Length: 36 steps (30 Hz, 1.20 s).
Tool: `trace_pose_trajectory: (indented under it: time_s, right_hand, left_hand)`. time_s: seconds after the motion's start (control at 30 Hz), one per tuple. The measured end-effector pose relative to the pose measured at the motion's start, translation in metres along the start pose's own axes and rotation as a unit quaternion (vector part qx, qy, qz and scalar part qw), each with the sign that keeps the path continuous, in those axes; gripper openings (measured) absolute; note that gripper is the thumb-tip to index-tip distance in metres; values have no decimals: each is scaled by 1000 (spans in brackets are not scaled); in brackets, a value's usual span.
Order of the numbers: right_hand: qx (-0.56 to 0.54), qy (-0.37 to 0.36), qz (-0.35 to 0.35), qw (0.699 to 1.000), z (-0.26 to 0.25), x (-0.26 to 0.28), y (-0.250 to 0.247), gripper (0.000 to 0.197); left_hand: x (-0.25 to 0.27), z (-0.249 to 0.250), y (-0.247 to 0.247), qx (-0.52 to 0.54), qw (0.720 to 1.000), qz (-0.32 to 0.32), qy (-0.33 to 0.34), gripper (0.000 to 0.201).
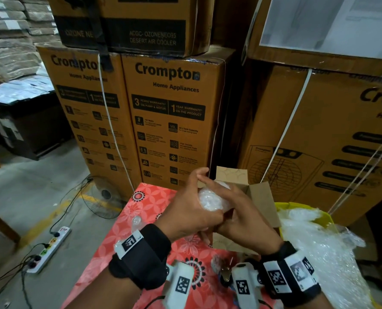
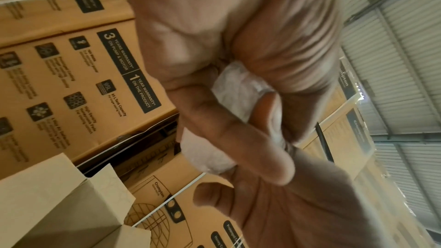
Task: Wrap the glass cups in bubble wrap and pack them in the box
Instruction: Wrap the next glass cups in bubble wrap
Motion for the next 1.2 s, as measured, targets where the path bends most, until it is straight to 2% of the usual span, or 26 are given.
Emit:
trace_pose_trajectory:
  time_s: [0.13, 0.2, 0.33, 0.4, 0.5, 0.6, 0.67, 0.77, 0.83, 0.87, 0.93, 1.0, 1.03, 1.1, 1.13, 1.2]
  right_hand:
    - [-69, 29, 79, 994, 10, 2, 2, 73]
    - [-133, 36, 86, 987, 14, 1, 5, 67]
    - [-241, 42, 114, 963, 13, 4, 0, 57]
    - [-252, 42, 126, 959, 9, 6, 0, 48]
    - [-285, 74, 144, 945, 7, 7, 5, 66]
    - [-316, 77, 143, 935, 7, 9, 10, 55]
    - [-320, 82, 127, 935, 8, 9, 11, 40]
    - [-266, 76, 91, 957, 8, 9, 3, 44]
    - [-117, 75, 86, 986, 0, 12, -14, 59]
    - [8, 83, 96, 992, -2, 14, -24, 72]
    - [199, 83, 108, 971, -10, 16, -39, 105]
    - [211, 59, 78, 973, -20, 14, -38, 133]
    - [193, 38, 52, 979, -24, 12, -33, 141]
    - [155, 7, 5, 988, -33, 10, -19, 138]
    - [132, -1, -14, 991, -35, 7, -11, 127]
    - [60, 14, -24, 998, -33, 0, 3, 91]
  left_hand:
    - [-3, 1, -1, -13, 999, 19, 32, 129]
    - [-1, 5, 0, -2, 999, 22, 50, 128]
    - [-3, 10, -2, -82, 994, 0, 75, 90]
    - [-4, 8, 3, -24, 998, -27, 57, 81]
    - [-3, 7, 13, 91, 993, -49, 57, 73]
    - [-3, 8, 17, 131, 988, -47, 73, 53]
    - [-4, 6, 14, 153, 986, -21, 55, 46]
    - [-2, 4, 10, 191, 981, 1, 21, 46]
    - [-2, 3, 9, 199, 980, 8, 13, 47]
    - [-2, 1, 8, 190, 982, 11, 12, 47]
    - [-2, -2, 5, 171, 985, 15, 11, 44]
    - [-2, -4, 2, 142, 990, 13, 9, 41]
    - [-2, -6, 1, 121, 992, 13, 12, 41]
    - [-1, -12, 1, 66, 998, 7, 20, 42]
    - [0, -15, 1, 36, 999, 4, 25, 43]
    - [2, -25, -1, -3, 1000, 6, 17, 43]
Point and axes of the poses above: each hand's wrist, its own x-axis away from the middle knuckle, its own y-axis out of the palm, z = x × y, the point moved 5 cm from there along -x, towards the middle knuckle, and after that the axes turned 6 degrees about x, right-handed, at the moved point
